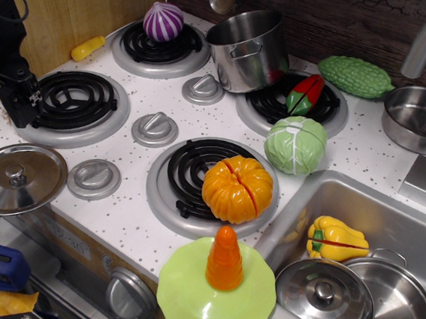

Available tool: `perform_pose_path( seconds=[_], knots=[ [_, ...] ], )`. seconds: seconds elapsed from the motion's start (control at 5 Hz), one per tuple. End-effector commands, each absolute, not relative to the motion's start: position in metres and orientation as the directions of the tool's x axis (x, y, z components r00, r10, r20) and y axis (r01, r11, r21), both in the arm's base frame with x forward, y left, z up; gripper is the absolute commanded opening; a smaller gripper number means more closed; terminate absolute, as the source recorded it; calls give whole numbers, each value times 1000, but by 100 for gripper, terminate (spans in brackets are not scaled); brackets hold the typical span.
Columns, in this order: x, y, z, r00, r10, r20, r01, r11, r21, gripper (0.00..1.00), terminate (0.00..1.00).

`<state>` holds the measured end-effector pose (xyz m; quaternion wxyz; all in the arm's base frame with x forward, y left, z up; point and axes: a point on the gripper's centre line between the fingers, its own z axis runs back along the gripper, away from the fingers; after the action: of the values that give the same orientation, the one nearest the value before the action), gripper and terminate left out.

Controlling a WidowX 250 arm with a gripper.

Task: Put lid on stove

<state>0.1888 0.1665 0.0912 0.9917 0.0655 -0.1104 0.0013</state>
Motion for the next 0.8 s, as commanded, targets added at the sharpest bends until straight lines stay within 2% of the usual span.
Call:
perform_pose_path(
  seconds=[0.0, 0.2, 0.6],
  knots=[
    [189, 167, 91, 976, -12, 219, -17, 991, 130, 100, 0],
    [185, 179, 75, 974, 2, 227, -15, 998, 56, 100, 0],
    [176, 185, 40, 966, 8, 259, -21, 999, 49, 100, 0]
  ],
)
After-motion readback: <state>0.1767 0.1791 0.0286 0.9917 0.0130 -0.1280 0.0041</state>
